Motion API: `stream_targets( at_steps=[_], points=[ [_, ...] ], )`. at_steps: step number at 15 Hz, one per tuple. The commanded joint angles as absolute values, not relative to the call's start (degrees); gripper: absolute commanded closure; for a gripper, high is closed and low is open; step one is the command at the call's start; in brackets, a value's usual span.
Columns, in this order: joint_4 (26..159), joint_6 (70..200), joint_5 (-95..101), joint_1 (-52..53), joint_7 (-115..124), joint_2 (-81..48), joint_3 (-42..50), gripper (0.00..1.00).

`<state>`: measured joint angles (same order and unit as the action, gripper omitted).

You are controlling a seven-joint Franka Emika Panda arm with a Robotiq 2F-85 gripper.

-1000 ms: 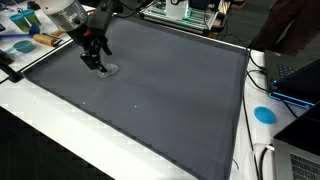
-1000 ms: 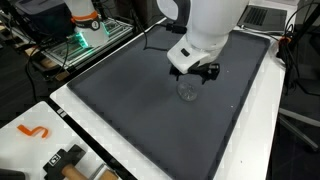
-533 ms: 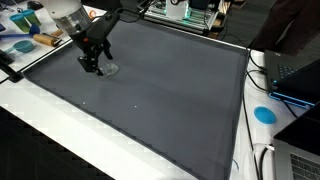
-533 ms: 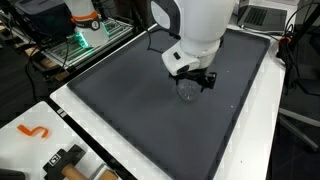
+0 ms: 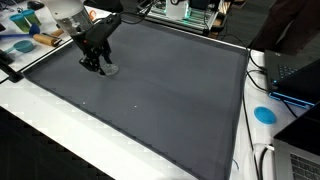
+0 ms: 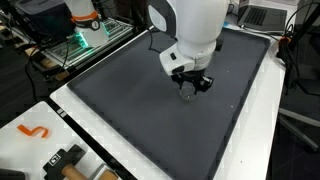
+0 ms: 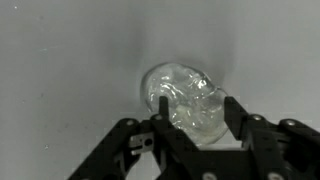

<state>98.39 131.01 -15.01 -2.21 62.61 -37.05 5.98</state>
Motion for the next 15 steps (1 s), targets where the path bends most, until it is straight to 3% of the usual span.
stream_targets(
  at_steps=[1,5,15],
  points=[
    [100.9,132.3,-15.8,-1.9,63.9,-35.6,6.4,0.73],
    [100.6,131.8,-15.6,-1.9,64.3,-35.6,6.4,0.99],
    [100.4,130.9,-15.2,-2.1,63.5,-35.2,6.3,0.99]
  ],
)
